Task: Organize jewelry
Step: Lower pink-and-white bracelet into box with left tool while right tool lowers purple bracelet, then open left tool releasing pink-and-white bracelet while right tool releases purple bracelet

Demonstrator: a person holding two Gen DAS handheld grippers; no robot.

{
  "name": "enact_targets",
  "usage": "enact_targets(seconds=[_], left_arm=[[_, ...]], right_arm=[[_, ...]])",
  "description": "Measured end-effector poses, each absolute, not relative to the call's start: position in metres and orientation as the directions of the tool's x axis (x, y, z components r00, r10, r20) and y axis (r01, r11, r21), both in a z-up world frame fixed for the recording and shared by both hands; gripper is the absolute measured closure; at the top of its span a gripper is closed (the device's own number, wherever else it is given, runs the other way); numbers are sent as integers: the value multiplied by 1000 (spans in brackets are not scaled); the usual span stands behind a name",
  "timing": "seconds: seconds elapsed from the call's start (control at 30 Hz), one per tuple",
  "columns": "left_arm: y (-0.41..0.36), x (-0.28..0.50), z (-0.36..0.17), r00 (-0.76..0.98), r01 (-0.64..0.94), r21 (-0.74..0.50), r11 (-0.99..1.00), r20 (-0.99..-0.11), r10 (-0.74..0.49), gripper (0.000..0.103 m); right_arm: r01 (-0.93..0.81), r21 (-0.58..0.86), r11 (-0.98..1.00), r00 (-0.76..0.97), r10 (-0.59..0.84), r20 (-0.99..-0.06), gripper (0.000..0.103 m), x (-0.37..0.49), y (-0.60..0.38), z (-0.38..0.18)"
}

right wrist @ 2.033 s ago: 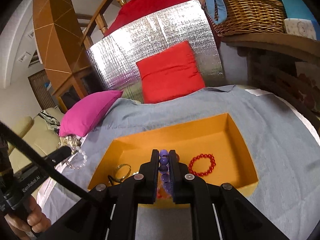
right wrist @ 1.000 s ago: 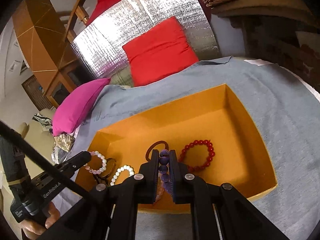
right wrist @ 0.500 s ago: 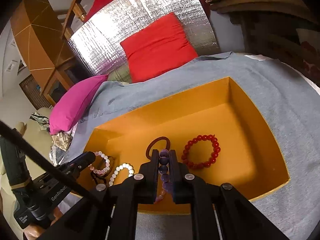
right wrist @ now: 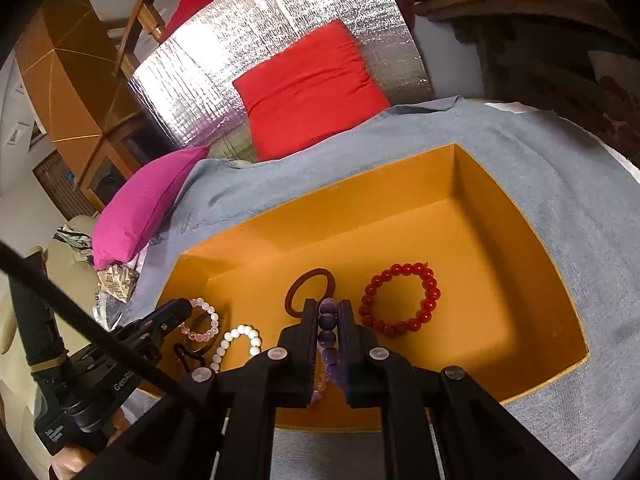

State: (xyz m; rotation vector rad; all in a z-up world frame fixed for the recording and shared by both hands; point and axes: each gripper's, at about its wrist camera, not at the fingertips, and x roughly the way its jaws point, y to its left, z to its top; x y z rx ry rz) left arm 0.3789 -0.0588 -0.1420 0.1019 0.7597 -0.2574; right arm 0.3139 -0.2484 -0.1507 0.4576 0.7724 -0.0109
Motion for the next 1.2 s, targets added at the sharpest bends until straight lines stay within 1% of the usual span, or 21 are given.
enact_targets(seconds=[1.07,1.2], left_arm=[[-69,390,-161,668,269,27,963,-725,-167,94],[-70,389,-160,673,254,50,966,-726,-139,94]], right_arm=[[206,354,912,696,117,-708,92,321,-250,-160],[215,335,917,693,98,-714,92,320,-250,-160]])
